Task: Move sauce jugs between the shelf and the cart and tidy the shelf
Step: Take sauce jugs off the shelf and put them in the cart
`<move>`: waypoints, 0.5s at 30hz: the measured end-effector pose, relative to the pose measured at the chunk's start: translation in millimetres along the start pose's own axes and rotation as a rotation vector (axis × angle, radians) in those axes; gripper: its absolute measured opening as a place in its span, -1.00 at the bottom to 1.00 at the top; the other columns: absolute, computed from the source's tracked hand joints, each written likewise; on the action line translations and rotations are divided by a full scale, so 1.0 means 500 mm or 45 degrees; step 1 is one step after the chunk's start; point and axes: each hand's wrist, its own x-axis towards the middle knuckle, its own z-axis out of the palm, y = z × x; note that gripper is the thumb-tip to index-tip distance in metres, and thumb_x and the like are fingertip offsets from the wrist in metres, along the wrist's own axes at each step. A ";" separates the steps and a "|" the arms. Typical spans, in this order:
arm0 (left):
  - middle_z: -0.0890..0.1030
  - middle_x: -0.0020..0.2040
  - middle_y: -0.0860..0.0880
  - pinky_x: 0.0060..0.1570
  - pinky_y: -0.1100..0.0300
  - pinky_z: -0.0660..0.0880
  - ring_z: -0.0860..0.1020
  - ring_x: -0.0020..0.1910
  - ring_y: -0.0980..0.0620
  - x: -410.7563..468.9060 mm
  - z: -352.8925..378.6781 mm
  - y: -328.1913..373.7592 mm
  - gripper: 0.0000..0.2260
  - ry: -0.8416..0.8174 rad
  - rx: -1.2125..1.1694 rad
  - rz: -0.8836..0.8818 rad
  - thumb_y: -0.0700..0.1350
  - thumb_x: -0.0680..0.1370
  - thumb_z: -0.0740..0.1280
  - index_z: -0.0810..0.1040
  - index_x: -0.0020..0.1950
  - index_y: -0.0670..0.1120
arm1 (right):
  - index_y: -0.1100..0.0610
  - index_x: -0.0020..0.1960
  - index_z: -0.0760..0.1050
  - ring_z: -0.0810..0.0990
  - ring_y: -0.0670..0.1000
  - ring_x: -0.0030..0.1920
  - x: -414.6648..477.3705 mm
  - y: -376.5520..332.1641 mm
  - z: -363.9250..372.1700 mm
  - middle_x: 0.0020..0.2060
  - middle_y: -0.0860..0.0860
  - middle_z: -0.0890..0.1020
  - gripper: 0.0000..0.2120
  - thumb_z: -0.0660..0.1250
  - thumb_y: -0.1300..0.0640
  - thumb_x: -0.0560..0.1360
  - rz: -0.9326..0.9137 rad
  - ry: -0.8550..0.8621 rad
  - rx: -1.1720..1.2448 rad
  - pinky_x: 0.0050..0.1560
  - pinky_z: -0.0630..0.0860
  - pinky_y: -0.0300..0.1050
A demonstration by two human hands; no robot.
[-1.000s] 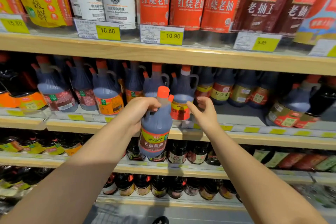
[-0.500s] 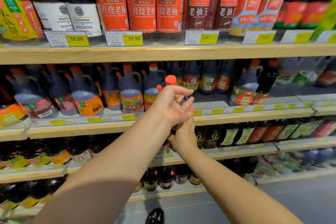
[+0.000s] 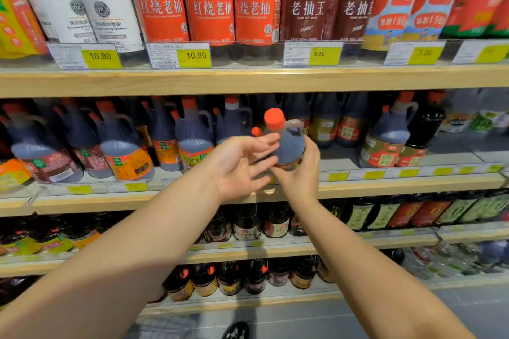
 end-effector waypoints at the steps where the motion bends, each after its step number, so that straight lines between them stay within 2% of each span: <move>1: 0.59 0.14 0.08 0.31 0.03 0.22 0.47 0.19 0.07 0.014 -0.022 -0.005 -0.71 0.080 0.046 0.026 -0.22 0.53 0.13 0.59 0.06 0.03 | 0.08 0.35 0.30 0.37 -0.08 0.24 0.012 0.005 0.004 0.18 -0.07 0.39 -0.24 0.57 0.06 0.25 0.021 -0.001 0.009 0.19 0.37 -0.18; 3: 0.59 0.12 0.04 0.16 0.13 0.34 0.48 0.10 0.07 0.057 -0.072 -0.023 -0.73 0.310 0.255 0.127 -0.26 0.51 0.15 0.58 -0.01 0.02 | 0.07 0.34 0.30 0.34 -0.16 0.19 0.036 0.019 0.016 0.18 -0.08 0.39 -0.22 0.60 0.06 0.22 0.070 -0.014 0.007 0.14 0.33 -0.26; 5: 0.56 0.16 -0.02 -0.13 0.32 0.42 0.46 0.07 0.03 0.100 -0.128 -0.053 -0.71 0.546 0.696 0.241 -0.29 0.51 0.18 0.59 0.10 -0.05 | 0.11 0.31 0.33 0.37 -0.14 0.18 0.059 0.038 0.030 0.19 0.00 0.44 -0.25 0.61 0.06 0.22 0.082 -0.057 0.008 0.10 0.32 -0.32; 6: 0.54 0.17 -0.02 -0.19 0.41 0.43 0.47 0.07 0.02 0.119 -0.158 -0.069 -0.69 0.607 0.951 0.269 -0.28 0.51 0.20 0.57 0.18 -0.07 | 0.14 0.26 0.36 0.41 -0.09 0.16 0.071 0.050 0.040 0.16 0.03 0.46 -0.29 0.61 0.06 0.22 0.083 -0.079 0.004 0.07 0.32 -0.34; 7: 0.53 0.19 -0.03 -0.12 0.45 0.44 0.49 0.10 -0.01 0.136 -0.183 -0.085 -0.66 0.622 1.190 0.264 -0.25 0.50 0.22 0.54 0.25 -0.07 | 0.16 0.19 0.38 0.44 -0.03 0.15 0.080 0.060 0.050 0.11 0.06 0.47 -0.35 0.61 0.05 0.22 0.103 -0.102 -0.018 0.04 0.33 -0.33; 9: 0.50 0.31 -0.04 0.23 0.27 0.41 0.48 0.25 -0.05 0.157 -0.217 -0.109 -0.61 0.593 1.588 0.244 -0.18 0.48 0.26 0.49 0.32 -0.03 | 0.17 0.09 0.36 0.48 0.04 0.11 0.093 0.077 0.068 0.05 0.06 0.47 -0.41 0.60 0.03 0.22 0.200 -0.135 -0.061 0.02 0.38 -0.23; 10: 0.49 0.32 -0.03 0.30 0.16 0.38 0.46 0.28 -0.05 0.163 -0.226 -0.115 -0.60 0.591 1.702 0.253 -0.16 0.47 0.28 0.50 0.31 -0.01 | 0.17 0.09 0.36 0.49 0.05 0.11 0.098 0.083 0.075 0.05 0.06 0.47 -0.41 0.60 0.02 0.23 0.257 -0.142 -0.057 0.03 0.40 -0.19; 12: 0.54 0.28 -0.01 0.29 0.09 0.39 0.48 0.26 -0.04 0.169 -0.235 -0.109 -0.65 0.621 1.811 0.298 -0.12 0.46 0.31 0.55 0.25 0.03 | 0.16 0.17 0.35 0.51 0.07 0.15 0.108 0.087 0.086 0.10 0.08 0.51 -0.36 0.59 -0.01 0.24 0.316 -0.151 -0.030 0.06 0.43 -0.16; 15: 0.61 0.17 0.02 0.15 0.12 0.45 0.52 0.20 -0.02 0.184 -0.238 -0.088 -0.74 0.629 1.957 0.341 -0.09 0.47 0.33 0.62 0.14 0.03 | 0.15 0.32 0.30 0.50 0.06 0.22 0.126 0.087 0.101 0.22 0.07 0.53 -0.27 0.57 0.01 0.28 0.311 -0.204 -0.029 0.06 0.39 -0.21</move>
